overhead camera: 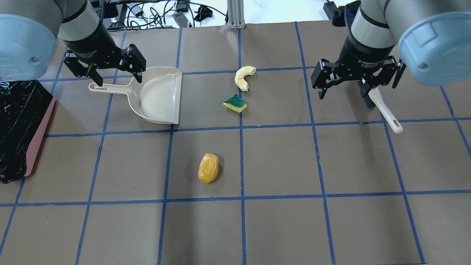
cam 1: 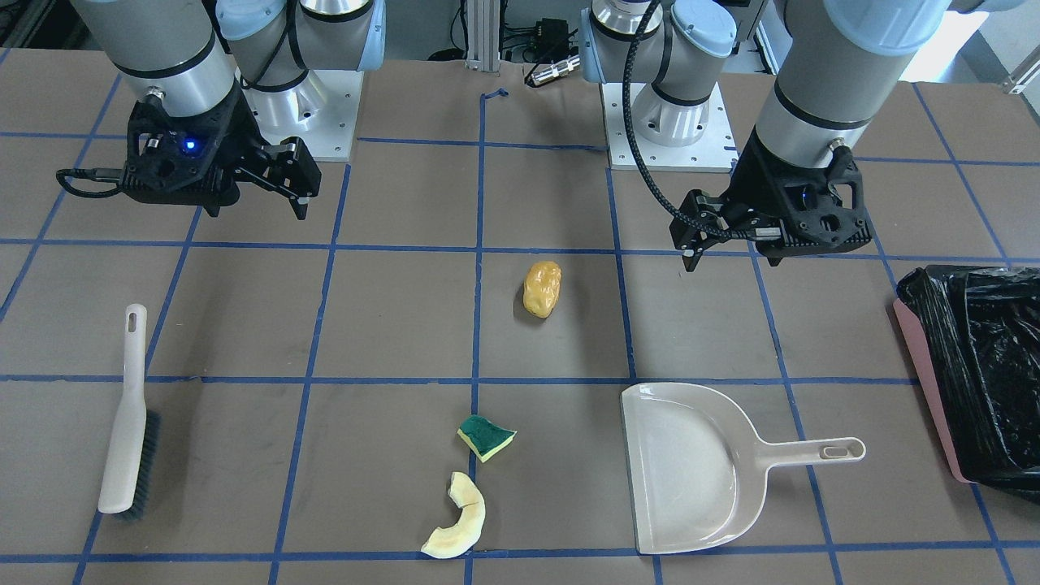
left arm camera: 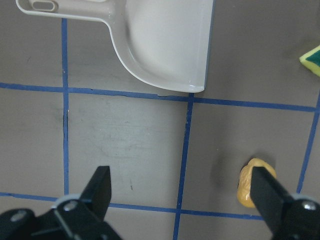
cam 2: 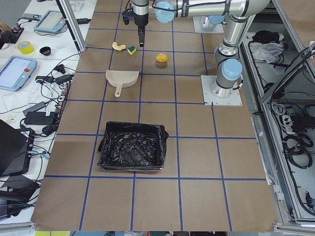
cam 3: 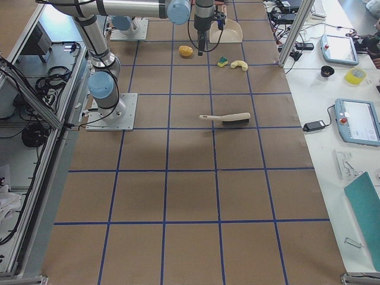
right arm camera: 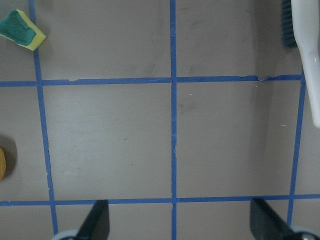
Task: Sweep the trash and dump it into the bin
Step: 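Lower the left gripper onto the dustpan handle while the right approaches the brush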
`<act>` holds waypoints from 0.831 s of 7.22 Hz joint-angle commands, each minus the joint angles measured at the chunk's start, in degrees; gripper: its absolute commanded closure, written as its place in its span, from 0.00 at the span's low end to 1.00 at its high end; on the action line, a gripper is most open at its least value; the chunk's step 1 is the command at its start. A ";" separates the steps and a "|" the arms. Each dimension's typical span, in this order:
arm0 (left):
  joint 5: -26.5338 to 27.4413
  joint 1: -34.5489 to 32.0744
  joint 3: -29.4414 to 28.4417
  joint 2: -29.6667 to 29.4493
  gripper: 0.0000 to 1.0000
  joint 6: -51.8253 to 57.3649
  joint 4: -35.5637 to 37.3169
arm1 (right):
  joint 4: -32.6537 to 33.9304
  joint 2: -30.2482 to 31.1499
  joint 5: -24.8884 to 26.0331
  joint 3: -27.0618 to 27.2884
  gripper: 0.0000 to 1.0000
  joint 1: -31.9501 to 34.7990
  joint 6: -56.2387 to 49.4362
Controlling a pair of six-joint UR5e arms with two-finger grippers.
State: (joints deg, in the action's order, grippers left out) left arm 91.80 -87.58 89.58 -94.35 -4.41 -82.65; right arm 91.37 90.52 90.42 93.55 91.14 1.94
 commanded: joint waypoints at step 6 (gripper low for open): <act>0.22 8.65 0.77 -3.20 0.00 -40.05 3.46 | -0.32 0.27 -0.16 -0.47 0.00 -0.26 0.00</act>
State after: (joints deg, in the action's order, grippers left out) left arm 91.73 -79.51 90.38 -96.71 -41.81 -79.37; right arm 91.17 90.71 90.15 93.09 91.00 1.99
